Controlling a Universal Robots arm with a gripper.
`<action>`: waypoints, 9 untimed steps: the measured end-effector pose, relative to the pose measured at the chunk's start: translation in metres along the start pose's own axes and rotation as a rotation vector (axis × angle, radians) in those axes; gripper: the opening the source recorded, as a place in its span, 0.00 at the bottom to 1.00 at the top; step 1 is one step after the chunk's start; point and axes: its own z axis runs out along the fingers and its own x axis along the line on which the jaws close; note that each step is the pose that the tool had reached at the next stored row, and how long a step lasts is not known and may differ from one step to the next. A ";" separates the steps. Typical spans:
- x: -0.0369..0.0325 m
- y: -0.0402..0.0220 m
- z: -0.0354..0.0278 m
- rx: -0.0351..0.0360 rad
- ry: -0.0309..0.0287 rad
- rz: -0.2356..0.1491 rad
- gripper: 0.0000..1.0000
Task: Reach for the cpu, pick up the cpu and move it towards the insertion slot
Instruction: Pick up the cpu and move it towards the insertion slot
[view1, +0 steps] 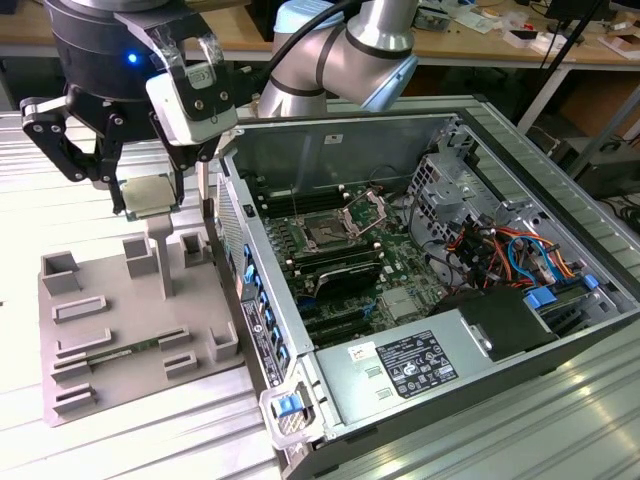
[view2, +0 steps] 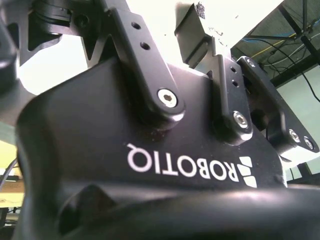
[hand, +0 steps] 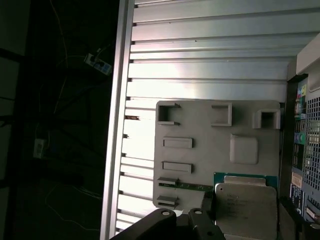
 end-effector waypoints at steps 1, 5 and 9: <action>-0.0003 0.0000 0.0001 -0.0001 -0.0001 0.000 0.55; -0.0015 -0.0001 0.0001 0.0000 0.0000 0.000 0.55; -0.0027 -0.0003 0.0002 -0.0001 -0.0001 0.000 0.55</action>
